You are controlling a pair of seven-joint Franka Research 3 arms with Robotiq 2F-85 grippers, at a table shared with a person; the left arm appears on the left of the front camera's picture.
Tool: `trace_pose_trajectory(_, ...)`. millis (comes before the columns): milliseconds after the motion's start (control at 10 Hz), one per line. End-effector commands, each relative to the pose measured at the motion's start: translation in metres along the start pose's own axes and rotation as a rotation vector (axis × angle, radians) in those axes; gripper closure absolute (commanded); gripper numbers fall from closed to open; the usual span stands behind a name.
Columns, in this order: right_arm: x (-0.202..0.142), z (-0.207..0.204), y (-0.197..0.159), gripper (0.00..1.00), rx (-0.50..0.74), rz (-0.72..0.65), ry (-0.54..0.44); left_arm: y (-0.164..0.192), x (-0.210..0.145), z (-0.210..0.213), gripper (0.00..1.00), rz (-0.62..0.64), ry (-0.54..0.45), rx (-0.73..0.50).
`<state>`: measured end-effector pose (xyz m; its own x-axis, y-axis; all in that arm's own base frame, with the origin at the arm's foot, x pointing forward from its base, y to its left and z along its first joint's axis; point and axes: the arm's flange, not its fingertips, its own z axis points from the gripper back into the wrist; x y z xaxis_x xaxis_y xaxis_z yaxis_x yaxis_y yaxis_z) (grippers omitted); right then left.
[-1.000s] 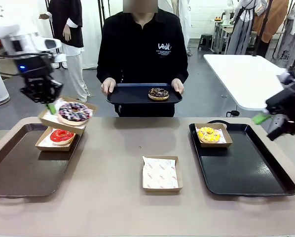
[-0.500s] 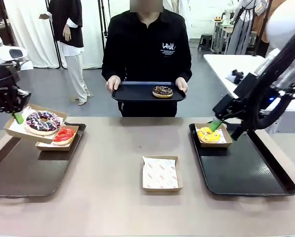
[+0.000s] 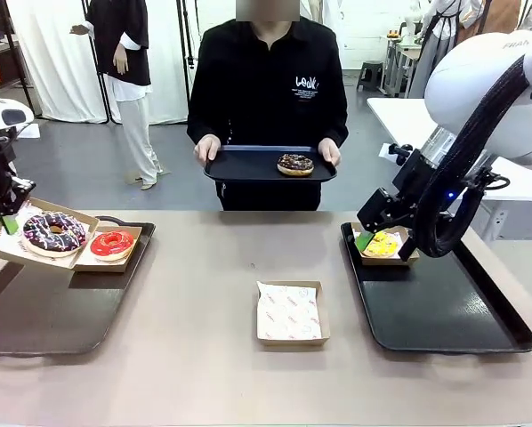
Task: Individually package the donuts and arrange them on the tray.
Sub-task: Place the picked Paper togo box on the Handle tray while simultaneously picking up another Paper togo box from the table with the other hand.
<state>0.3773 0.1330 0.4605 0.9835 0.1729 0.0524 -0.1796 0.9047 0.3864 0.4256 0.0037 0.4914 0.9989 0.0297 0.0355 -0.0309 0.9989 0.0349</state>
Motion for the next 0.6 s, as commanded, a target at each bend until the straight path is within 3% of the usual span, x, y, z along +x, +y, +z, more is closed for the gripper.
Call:
trace_pose_trajectory(0,-0.0011,0.0058,-0.0002,0.00,-0.003,-0.002,-0.003,-0.0001,0.0003,0.0007,0.99,-0.007,0.006,-0.004)
trace_pose_trajectory(500,-0.0011,0.0058,-0.0002,0.00,-0.003,-0.002,-0.003,-0.0001,0.0003,0.0007,0.99,-0.007,0.006,-0.004)
